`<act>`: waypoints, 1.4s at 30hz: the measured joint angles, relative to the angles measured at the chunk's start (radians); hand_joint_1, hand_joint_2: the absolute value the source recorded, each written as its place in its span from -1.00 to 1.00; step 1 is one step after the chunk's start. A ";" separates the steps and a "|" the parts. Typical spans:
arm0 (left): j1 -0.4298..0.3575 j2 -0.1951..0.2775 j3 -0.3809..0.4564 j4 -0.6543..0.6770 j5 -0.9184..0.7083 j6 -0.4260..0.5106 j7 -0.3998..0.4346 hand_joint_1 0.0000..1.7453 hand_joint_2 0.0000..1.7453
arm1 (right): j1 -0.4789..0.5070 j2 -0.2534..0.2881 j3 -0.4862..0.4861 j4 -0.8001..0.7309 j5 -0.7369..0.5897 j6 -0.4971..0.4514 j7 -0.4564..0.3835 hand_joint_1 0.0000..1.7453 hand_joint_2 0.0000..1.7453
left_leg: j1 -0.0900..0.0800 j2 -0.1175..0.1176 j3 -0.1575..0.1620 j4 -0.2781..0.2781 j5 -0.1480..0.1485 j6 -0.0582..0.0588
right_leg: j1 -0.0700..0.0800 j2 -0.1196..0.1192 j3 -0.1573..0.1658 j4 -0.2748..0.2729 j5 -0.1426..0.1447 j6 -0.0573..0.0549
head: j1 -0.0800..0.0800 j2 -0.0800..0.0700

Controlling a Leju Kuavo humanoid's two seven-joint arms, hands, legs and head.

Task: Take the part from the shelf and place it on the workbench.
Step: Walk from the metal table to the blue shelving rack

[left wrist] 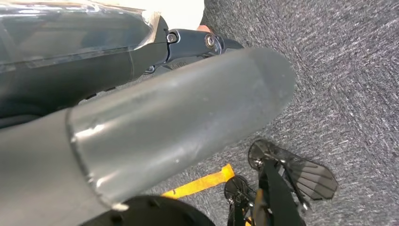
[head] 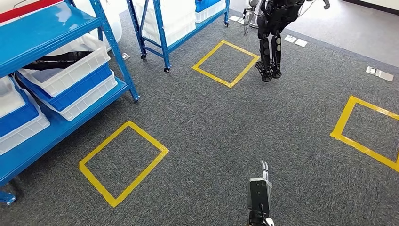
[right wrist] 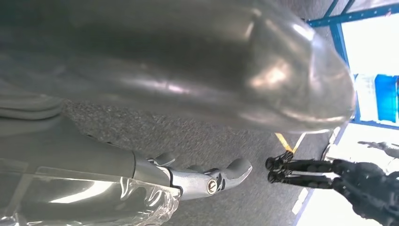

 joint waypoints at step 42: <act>0.014 0.012 -0.017 -0.001 -0.048 -0.049 -0.043 -1.00 -1.00 | 0.106 -0.004 -0.045 -0.069 0.003 -0.037 -0.020 -1.00 -1.00 | 0.003 -0.111 0.018 -0.049 0.024 0.025 | -0.012 0.078 -0.101 0.224 -0.095 0.040 | 0.005 0.000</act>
